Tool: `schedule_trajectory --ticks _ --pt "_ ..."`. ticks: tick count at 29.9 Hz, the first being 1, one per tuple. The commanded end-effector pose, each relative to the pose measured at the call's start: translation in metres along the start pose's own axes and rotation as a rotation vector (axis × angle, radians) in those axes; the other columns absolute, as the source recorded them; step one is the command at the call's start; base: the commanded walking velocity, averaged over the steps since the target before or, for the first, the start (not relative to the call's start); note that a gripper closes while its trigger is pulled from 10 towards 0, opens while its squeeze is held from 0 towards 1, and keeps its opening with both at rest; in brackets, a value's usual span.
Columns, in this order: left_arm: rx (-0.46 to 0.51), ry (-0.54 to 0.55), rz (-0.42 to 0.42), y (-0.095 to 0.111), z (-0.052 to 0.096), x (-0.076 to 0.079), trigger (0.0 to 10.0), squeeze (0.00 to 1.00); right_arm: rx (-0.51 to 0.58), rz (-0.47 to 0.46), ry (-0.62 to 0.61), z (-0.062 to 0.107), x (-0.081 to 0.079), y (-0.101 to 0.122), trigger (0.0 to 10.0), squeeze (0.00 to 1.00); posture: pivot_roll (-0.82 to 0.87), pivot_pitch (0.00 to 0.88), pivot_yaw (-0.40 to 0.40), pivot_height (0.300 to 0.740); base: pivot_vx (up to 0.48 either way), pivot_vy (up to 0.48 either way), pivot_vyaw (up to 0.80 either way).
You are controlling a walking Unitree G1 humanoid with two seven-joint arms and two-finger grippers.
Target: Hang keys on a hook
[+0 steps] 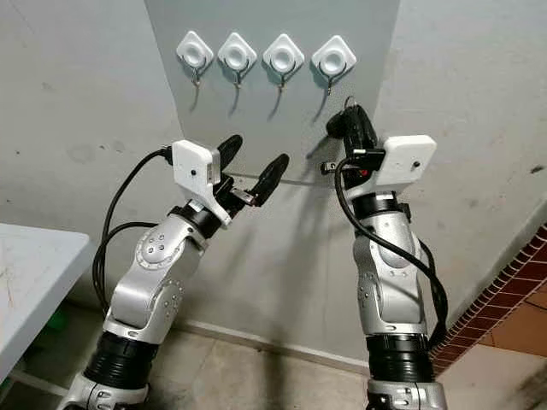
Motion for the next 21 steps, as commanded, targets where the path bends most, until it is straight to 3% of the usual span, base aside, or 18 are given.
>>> schedule_trajectory --ticks 1,21 --pt "0.016 -0.017 -0.01 0.007 -0.002 0.004 10.0 0.0 0.042 0.005 0.015 -0.006 -0.003 0.009 10.0 0.0 -0.09 0.0 0.058 0.74 0.0 0.0 0.0" --pt "0.026 0.004 0.013 0.009 -0.002 0.001 10.0 0.0 0.083 0.077 0.087 -0.008 -0.003 0.02 10.0 0.0 -0.08 0.0 0.048 0.74 0.0 0.0 0.0"
Point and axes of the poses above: a point about 5 cm out from each wrist's last joint towards the gripper, its own z axis pointing back from the gripper into the wrist, its own y axis along the axis of the wrist's last joint, x = y × z, the point moved 2 cm from there along -z, pointing out of the wrist towards the gripper, and after that the axes turned 15 degrees about z, right-handed, at the moved point
